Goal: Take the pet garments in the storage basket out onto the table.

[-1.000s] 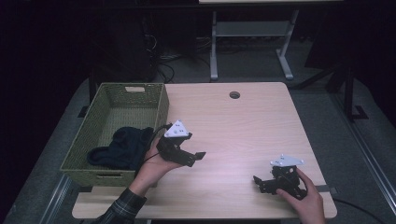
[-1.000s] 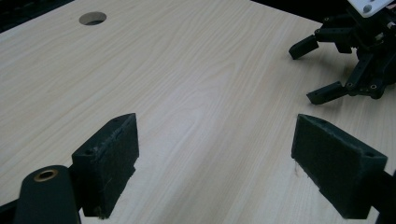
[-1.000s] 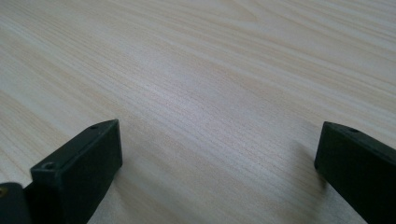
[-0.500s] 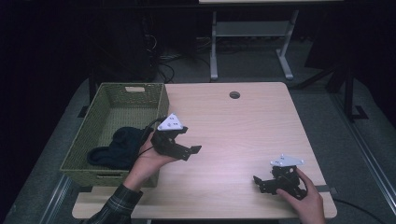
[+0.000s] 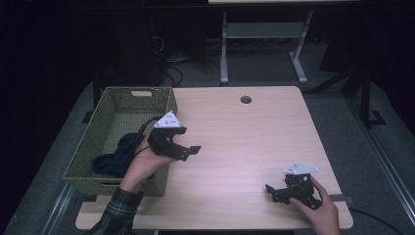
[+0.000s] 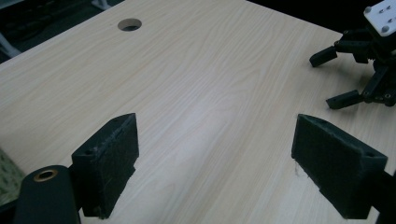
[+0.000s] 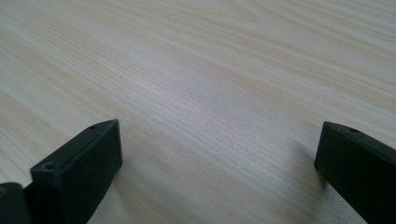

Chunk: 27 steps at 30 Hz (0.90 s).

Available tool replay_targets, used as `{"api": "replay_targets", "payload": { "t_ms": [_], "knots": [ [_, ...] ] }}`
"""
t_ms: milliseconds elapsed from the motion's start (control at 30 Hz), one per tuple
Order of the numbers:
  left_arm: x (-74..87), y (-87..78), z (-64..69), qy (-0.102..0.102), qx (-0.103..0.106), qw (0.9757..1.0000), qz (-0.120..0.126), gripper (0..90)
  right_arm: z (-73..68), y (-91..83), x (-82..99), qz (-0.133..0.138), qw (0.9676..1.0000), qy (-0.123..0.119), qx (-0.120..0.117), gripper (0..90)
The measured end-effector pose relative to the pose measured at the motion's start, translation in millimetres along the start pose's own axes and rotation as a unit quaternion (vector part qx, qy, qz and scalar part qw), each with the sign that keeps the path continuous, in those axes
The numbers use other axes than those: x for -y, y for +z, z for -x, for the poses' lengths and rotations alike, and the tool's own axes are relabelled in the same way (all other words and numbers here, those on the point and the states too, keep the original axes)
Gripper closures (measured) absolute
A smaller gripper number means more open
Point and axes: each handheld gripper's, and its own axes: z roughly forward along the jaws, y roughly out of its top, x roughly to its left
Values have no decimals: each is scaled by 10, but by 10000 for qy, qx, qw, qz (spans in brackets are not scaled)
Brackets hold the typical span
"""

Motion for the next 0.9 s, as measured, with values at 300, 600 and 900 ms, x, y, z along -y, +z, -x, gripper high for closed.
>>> {"api": "replay_targets", "payload": {
  "t_ms": [300,600,900],
  "knots": [
    [61,-174,-157,-90,-113,9999,-9,144,0,0,-1,-4,10000,0,-5,5],
    [133,-317,-277,-215,-261,9994,-99,145,0,0,0,0,10000,-11,-3,5],
    [202,-479,-388,-363,-366,9986,-89,145,-2,1,-1,7,10000,-9,-11,5]
  ]
}}
